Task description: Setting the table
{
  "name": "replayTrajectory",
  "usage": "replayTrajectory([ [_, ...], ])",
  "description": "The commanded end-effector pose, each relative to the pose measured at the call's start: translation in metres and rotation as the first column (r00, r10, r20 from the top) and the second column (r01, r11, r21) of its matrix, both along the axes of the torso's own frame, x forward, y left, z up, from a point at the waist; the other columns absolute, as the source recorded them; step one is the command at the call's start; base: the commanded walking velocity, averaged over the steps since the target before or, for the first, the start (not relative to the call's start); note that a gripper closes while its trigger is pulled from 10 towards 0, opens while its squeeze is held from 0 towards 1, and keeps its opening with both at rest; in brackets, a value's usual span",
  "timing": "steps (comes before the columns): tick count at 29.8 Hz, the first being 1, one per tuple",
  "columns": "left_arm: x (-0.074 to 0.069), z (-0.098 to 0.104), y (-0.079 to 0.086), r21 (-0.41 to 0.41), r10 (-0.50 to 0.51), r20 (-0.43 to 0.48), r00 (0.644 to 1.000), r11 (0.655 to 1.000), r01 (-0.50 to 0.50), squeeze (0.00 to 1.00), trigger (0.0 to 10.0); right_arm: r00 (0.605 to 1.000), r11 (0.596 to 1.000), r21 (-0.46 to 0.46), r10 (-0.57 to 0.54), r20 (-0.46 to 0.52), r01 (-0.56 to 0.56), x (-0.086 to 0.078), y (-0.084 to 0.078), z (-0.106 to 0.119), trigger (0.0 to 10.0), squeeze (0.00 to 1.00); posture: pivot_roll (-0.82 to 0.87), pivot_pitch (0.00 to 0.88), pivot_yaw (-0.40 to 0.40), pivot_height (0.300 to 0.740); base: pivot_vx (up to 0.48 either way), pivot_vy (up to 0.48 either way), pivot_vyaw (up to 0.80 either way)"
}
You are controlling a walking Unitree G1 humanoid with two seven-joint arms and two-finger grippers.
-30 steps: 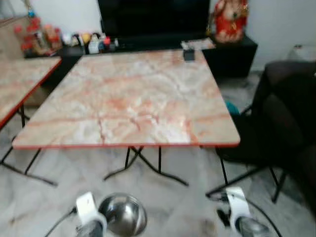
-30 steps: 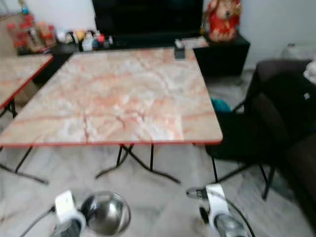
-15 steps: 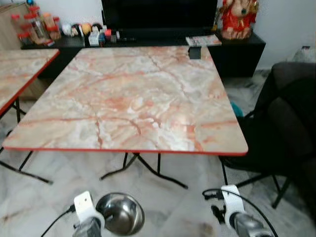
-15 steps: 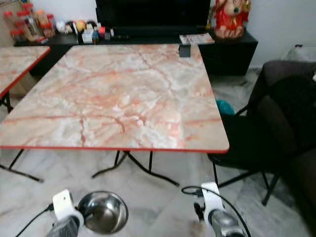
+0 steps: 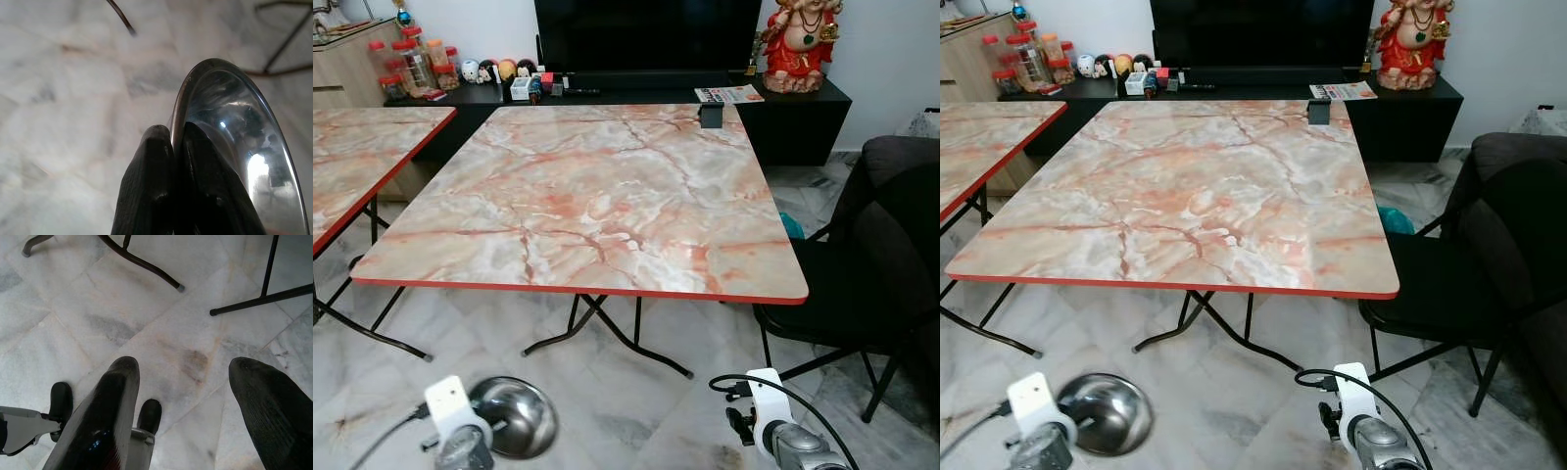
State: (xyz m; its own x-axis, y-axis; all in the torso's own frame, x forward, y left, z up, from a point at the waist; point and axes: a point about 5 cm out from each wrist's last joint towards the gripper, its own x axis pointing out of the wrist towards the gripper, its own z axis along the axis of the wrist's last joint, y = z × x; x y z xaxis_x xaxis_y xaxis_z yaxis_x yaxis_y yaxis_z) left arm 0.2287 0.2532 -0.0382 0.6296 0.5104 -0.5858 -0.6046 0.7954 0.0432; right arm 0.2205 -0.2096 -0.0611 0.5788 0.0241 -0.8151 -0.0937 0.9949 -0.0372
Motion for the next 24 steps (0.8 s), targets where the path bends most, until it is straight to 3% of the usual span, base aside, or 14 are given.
replayTrajectory([
  [1,0.011,0.017,0.013,0.121,0.028,0.058,0.998,0.992,-0.034,0.00,10.0,1.000,1.000,0.003,0.000,0.000,0.000,0.001,0.000,0.001,10.0,0.00,-0.02,0.000,0.027,0.740,0.000,0.000,0.00],
  [2,0.011,0.024,0.021,0.201,0.060,0.078,0.995,0.977,-0.075,0.00,10.0,1.000,1.000,0.003,0.002,-0.001,-0.002,0.001,0.000,0.001,10.0,0.00,-0.02,0.000,0.026,0.740,0.000,0.000,0.00],
  [3,0.011,0.024,0.021,0.201,0.060,0.078,0.995,0.977,-0.075,0.00,10.0,1.000,1.000,0.003,0.002,-0.001,-0.002,0.001,0.000,0.001,10.0,0.00,-0.02,0.000,0.026,0.740,0.000,0.000,0.00],
  [4,0.010,0.035,0.031,0.281,0.110,0.128,0.986,0.949,-0.143,0.00,10.0,1.000,1.000,0.002,0.002,-0.002,-0.002,0.001,0.000,0.001,10.0,0.00,-0.02,0.000,0.025,0.740,0.000,0.000,0.00],
  [9,0.012,0.055,0.038,0.364,0.151,0.244,0.958,0.901,-0.235,0.00,10.0,1.000,1.000,0.000,0.006,-0.003,-0.006,0.001,-0.001,0.001,10.0,0.00,-0.01,0.001,0.019,0.740,0.000,0.000,0.00],
  [14,0.014,0.065,0.037,0.384,0.153,0.310,0.938,0.883,-0.271,0.00,10.0,1.000,1.000,-0.002,0.008,-0.004,-0.008,0.001,-0.001,0.001,10.0,0.00,-0.01,0.001,0.018,0.740,0.000,0.000,0.00],
  [18,0.002,0.092,0.033,0.435,0.179,0.440,0.880,0.815,-0.383,0.00,10.0,1.000,1.000,-0.004,0.010,-0.004,-0.011,0.001,-0.002,0.001,10.0,0.00,-0.01,0.003,0.016,0.740,0.000,0.000,0.00],
  [24,-0.004,0.120,0.035,0.465,0.183,0.520,0.834,0.759,-0.456,0.00,10.0,1.000,1.000,-0.005,0.014,-0.005,-0.014,0.001,-0.002,0.001,10.0,0.00,0.00,0.003,0.010,0.740,0.000,0.000,0.00],
])
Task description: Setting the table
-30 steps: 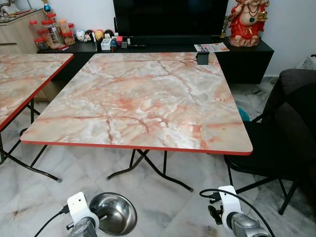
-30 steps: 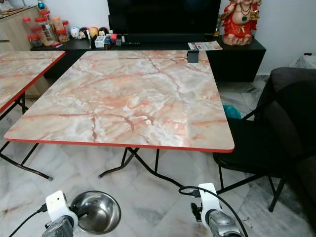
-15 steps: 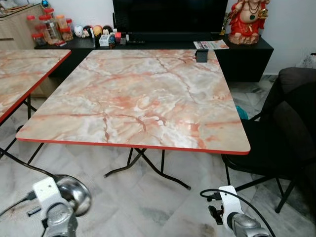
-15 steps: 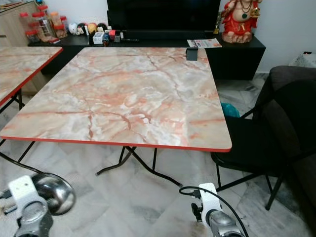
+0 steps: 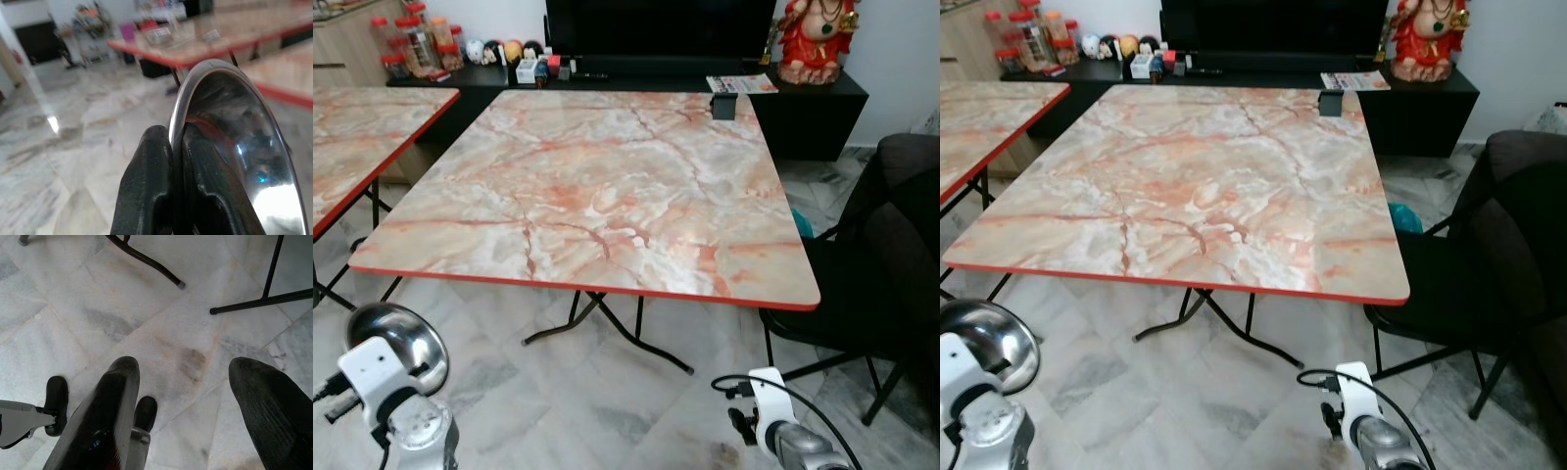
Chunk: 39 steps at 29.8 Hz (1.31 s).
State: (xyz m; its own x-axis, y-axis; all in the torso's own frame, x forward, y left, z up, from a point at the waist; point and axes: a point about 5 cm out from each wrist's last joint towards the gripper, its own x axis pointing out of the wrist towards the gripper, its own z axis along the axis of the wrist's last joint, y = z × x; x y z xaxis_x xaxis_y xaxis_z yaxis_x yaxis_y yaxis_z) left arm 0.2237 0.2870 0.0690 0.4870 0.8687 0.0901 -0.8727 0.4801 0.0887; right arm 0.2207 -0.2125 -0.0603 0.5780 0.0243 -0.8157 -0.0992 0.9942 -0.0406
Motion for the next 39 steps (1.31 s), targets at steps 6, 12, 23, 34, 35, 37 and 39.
replayTrajectory([
  [6,0.026,0.062,-0.009,0.142,-0.143,0.188,0.972,0.983,0.117,0.00,10.0,1.000,1.000,0.000,0.009,-0.001,-0.009,0.001,0.001,0.001,10.0,0.00,0.00,0.005,0.007,0.740,0.000,0.000,0.00],
  [12,0.080,0.086,-0.072,-0.012,-0.585,0.377,0.718,0.772,0.636,0.00,10.0,1.000,1.000,0.003,-0.004,0.008,0.004,0.002,0.001,0.001,10.0,0.00,0.00,0.001,0.011,0.740,0.000,0.000,0.00],
  [23,0.100,0.077,-0.120,-0.307,-0.541,0.636,0.551,0.478,0.823,0.00,10.0,1.000,1.000,0.002,-0.008,0.006,0.008,0.002,0.001,0.001,10.0,0.00,-0.01,0.002,0.011,0.740,0.000,0.000,0.00],
  [34,0.108,0.071,-0.127,-0.359,-0.551,0.625,0.554,0.427,0.830,0.00,10.0,1.000,1.000,-0.004,-0.006,-0.001,0.006,0.001,0.001,0.000,10.0,0.00,-0.02,0.006,0.016,0.740,0.000,0.000,0.00],
  [35,0.108,0.071,-0.126,-0.359,-0.552,0.622,0.555,0.429,0.829,0.00,10.0,1.000,1.000,-0.005,-0.005,-0.002,0.005,0.001,0.001,0.000,10.0,0.00,-0.02,0.006,0.016,0.740,0.000,0.000,0.00],
  [37,0.109,0.071,-0.123,-0.359,-0.549,0.623,0.557,0.431,0.828,0.00,10.0,1.000,1.000,-0.006,-0.004,-0.004,0.003,0.000,0.001,0.000,10.0,0.00,-0.02,0.003,0.018,0.740,0.000,0.000,0.00],
  [39,0.109,0.071,-0.121,-0.356,-0.550,0.622,0.557,0.435,0.827,0.00,10.0,1.000,1.000,-0.008,-0.001,-0.006,0.001,0.000,0.001,0.000,10.0,0.00,-0.02,0.003,0.018,0.740,0.000,0.000,0.00],
])
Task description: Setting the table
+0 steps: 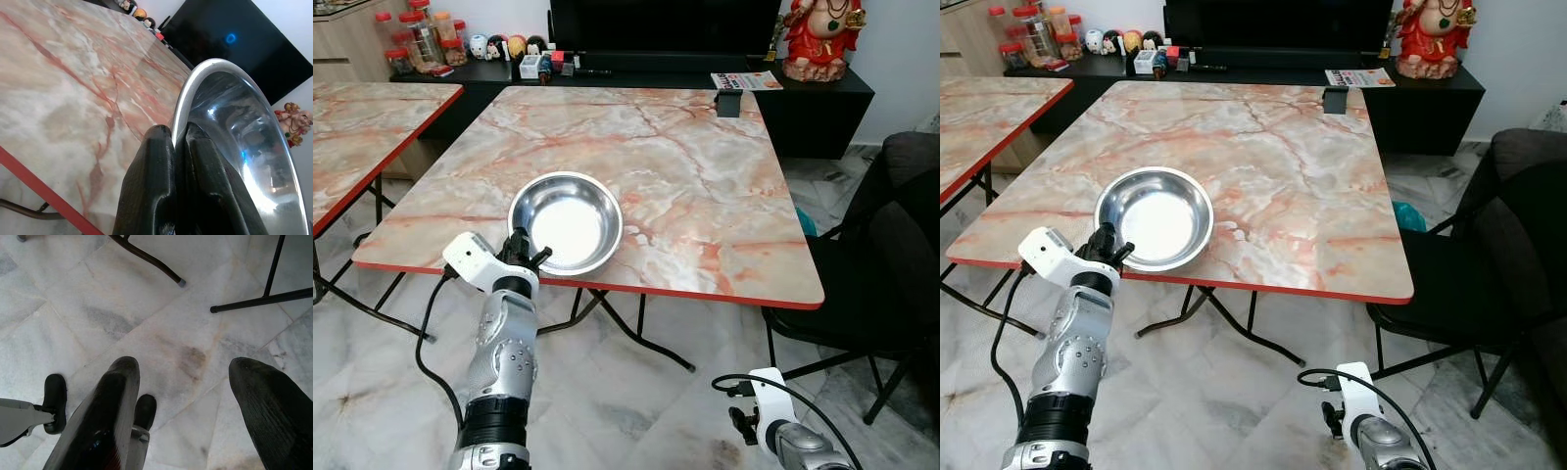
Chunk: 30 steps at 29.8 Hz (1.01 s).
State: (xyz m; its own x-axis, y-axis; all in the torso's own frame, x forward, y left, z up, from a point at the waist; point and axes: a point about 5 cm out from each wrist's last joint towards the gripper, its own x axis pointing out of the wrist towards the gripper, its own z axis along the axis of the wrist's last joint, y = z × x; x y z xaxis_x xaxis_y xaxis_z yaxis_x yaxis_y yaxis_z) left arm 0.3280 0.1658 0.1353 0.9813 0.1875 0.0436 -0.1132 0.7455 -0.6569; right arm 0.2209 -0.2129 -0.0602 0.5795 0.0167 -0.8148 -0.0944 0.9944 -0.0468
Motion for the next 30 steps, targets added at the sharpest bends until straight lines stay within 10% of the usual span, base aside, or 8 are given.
replayTrajectory([
  [1,0.0046,0.0054,0.0005,0.011,-0.012,0.013,1.000,1.000,0.012,0.00,10.0,1.000,1.000,-0.003,0.006,-0.009,-0.006,0.0002,0.0012,-0.0003,10.0,0.00,-0.02,0.003,0.018,0.740,0.000,0.000,0.00],
  [30,0.0076,0.0148,0.0093,0.033,0.011,0.042,0.999,0.999,-0.013,0.00,10.0,0.996,0.998,-0.060,0.007,-0.088,-0.013,-0.0043,-0.0024,-0.0030,10.0,0.00,-0.01,0.010,0.023,0.740,0.258,0.000,0.00],
])
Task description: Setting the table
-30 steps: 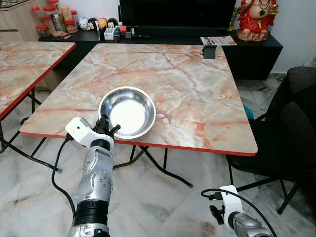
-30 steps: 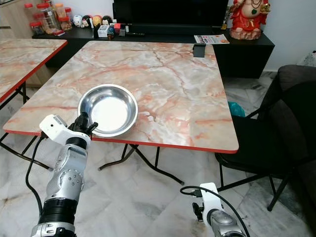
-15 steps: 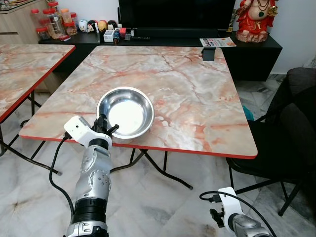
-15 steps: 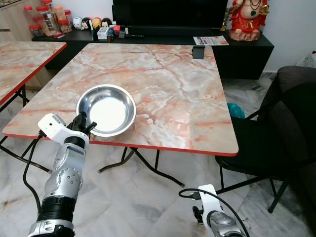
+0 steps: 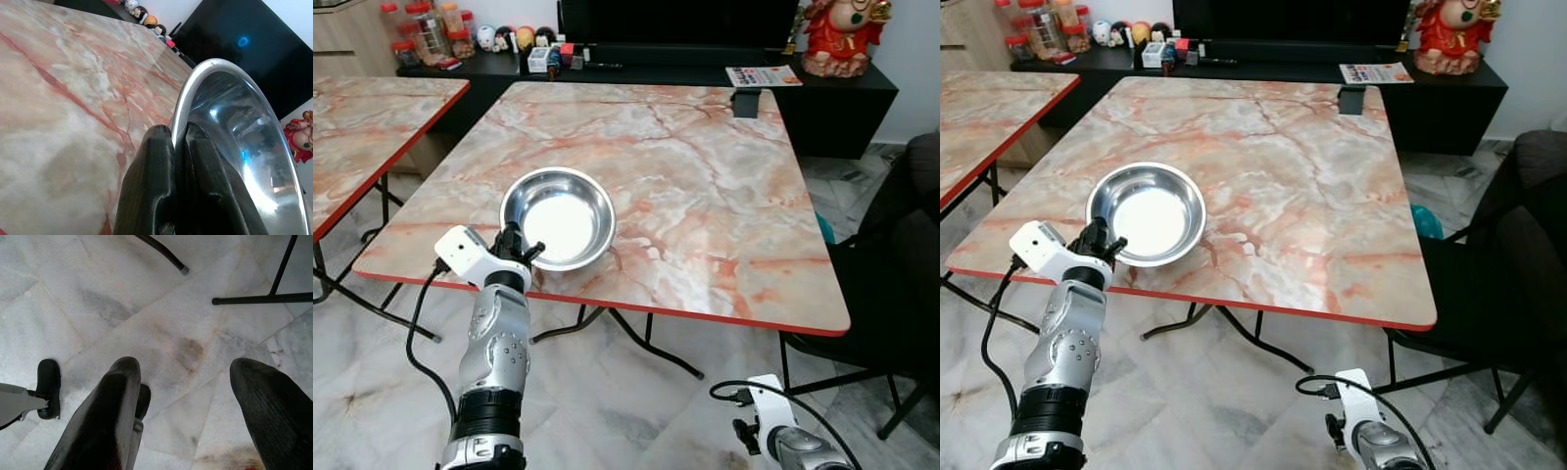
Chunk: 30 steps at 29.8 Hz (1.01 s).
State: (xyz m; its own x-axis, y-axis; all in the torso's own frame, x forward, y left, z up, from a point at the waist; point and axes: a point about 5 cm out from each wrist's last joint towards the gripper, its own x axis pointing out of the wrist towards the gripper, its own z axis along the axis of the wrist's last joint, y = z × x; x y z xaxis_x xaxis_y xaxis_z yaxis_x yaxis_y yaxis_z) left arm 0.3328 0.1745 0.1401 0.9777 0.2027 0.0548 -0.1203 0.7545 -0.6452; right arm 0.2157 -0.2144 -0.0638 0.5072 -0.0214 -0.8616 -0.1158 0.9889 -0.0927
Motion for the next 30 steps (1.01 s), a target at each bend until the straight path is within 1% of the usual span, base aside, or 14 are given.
replayTrajectory([
  [1,0.0029,0.0101,0.0007,0.017,-0.005,0.033,0.999,1.000,0.004,0.00,10.0,1.000,1.000,-0.005,-0.005,-0.001,0.005,0.0010,-0.0008,0.0007,10.0,0.00,-0.01,0.010,0.023,0.740,0.274,0.000,0.00],
  [13,0.0040,0.0111,0.0000,0.015,-0.005,0.038,0.999,1.000,0.004,0.00,10.0,1.000,1.000,-0.005,-0.005,0.009,0.005,0.0024,-0.0015,0.0017,10.0,0.00,-0.01,0.010,0.022,0.740,0.302,0.000,0.00],
  [26,0.0048,0.0141,0.0008,0.019,-0.005,0.048,0.999,1.000,0.004,0.00,10.0,1.000,1.000,-0.004,-0.005,0.015,0.005,0.0030,-0.0016,0.0021,10.0,0.00,-0.01,0.013,0.024,0.740,0.348,0.000,0.00],
  [30,0.0056,0.0151,-0.0013,0.019,-0.013,0.050,0.999,1.000,0.012,0.00,10.0,1.000,1.000,-0.003,-0.003,0.015,0.003,0.0030,-0.0013,0.0021,10.0,0.00,-0.01,0.011,0.025,0.740,0.352,0.000,0.00],
])
